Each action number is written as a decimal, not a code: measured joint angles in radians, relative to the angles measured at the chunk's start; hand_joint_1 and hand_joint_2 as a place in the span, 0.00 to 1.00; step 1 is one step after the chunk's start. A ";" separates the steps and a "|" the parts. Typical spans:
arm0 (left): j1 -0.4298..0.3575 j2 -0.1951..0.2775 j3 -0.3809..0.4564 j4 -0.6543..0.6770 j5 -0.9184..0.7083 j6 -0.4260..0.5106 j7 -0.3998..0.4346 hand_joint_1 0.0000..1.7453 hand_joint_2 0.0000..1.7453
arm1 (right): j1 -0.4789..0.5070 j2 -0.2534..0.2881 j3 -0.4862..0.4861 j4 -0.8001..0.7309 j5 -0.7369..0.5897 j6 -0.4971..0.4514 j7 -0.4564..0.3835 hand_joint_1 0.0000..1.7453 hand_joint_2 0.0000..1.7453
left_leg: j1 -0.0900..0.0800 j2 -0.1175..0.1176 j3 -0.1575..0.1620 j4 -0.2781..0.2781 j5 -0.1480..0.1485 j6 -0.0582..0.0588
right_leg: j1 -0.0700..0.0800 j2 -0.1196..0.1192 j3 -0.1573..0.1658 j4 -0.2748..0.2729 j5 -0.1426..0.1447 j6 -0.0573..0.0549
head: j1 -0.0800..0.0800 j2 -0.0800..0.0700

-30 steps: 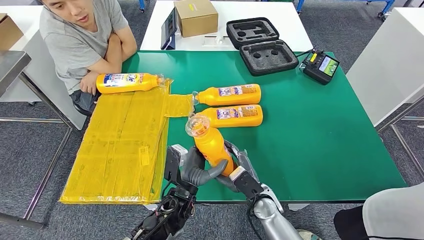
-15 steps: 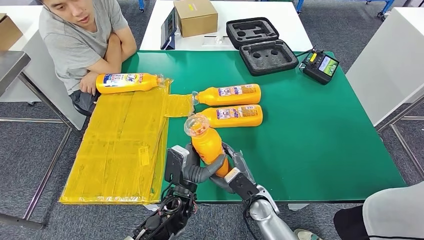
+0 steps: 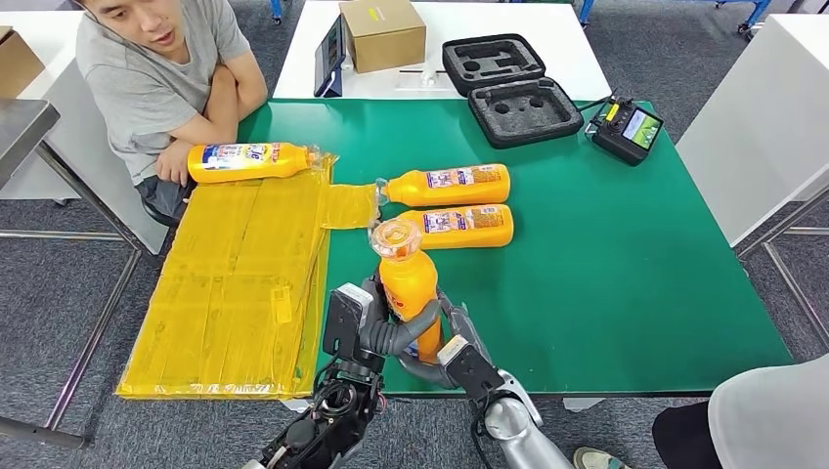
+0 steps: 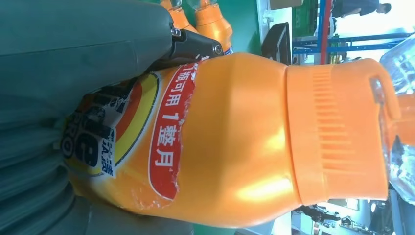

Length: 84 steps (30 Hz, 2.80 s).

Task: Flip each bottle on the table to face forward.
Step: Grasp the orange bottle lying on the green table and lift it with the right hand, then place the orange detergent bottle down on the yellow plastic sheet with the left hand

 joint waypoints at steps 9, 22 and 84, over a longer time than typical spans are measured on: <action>0.017 -0.002 0.039 -0.062 -0.131 0.072 0.000 1.00 1.00 | 0.005 0.006 0.000 -0.016 0.005 0.006 0.000 0.00 1.00 | 0.000 0.000 0.000 0.000 0.000 0.000 | 0.000 0.000 0.000 0.000 0.000 0.000 | 0.000 0.000; 0.059 0.054 0.064 -0.238 -0.273 0.157 0.001 1.00 1.00 | 0.089 0.006 -0.018 -0.082 0.018 0.012 0.000 0.00 1.00 | 0.000 0.000 0.000 0.000 0.000 0.000 | 0.000 0.000 0.000 0.000 0.000 0.000 | 0.000 0.000; -0.086 0.345 0.254 0.129 -1.449 0.324 0.290 1.00 1.00 | 0.219 0.019 -0.150 -0.152 -0.251 0.062 0.000 0.00 1.00 | 0.000 0.000 0.000 0.000 0.001 -0.001 | 0.000 0.000 -0.001 0.000 0.000 0.000 | 0.000 0.000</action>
